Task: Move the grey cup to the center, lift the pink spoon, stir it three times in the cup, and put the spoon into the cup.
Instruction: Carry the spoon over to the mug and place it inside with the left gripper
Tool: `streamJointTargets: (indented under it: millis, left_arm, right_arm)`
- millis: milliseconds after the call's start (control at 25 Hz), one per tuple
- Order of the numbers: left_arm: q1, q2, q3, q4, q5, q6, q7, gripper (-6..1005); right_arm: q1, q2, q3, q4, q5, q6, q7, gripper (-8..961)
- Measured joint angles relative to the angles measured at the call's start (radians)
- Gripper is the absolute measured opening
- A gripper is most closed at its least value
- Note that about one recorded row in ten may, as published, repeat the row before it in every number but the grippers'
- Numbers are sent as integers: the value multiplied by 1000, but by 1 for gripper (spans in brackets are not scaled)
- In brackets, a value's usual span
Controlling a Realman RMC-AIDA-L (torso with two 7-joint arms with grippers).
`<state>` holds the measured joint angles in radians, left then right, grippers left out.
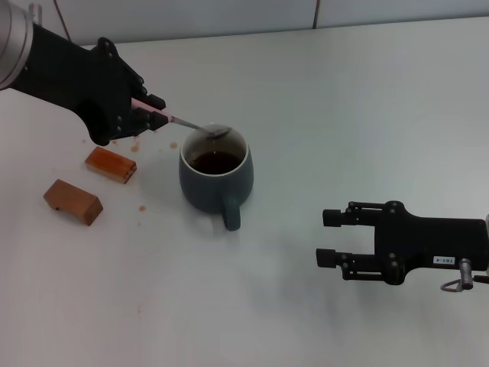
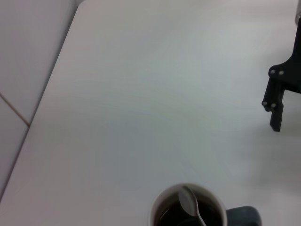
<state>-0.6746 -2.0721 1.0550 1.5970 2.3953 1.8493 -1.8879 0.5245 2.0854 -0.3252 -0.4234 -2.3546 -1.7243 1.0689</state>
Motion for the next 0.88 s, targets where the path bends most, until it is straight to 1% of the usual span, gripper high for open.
streamJointTargets:
  millis: [240, 280, 320, 400, 640, 760, 880]
  left_arm:
    - [-18, 0, 28, -10, 57, -17, 13, 132]
    - [-26, 1, 52, -16, 92, -21, 16, 132]
    - [-26, 1, 52, -16, 92, -21, 16, 132]
    - [-29, 0, 88, -18, 119, -29, 16, 132]
    - [-32, -1, 141, -24, 126, -51, 14, 135]
    - [-51, -3, 186, -42, 144, -73, 5, 139]
    - [-69, -6, 231, -66, 190, -103, -6, 143]
  right_arm:
    - [1, -1, -1, 0, 0, -2, 0, 701]
    - [2, -1, -1, 0, 0, -3, 0, 701]
    - [2, -1, -1, 0, 0, -3, 0, 701]
    - [2, -1, -2, 0, 0, -3, 0, 701]
    - [2, -1, -2, 0, -1, -3, 0, 701]
    - [2, -1, -2, 0, -1, -3, 0, 701]
    - [2, -1, -2, 0, -2, -3, 0, 701]
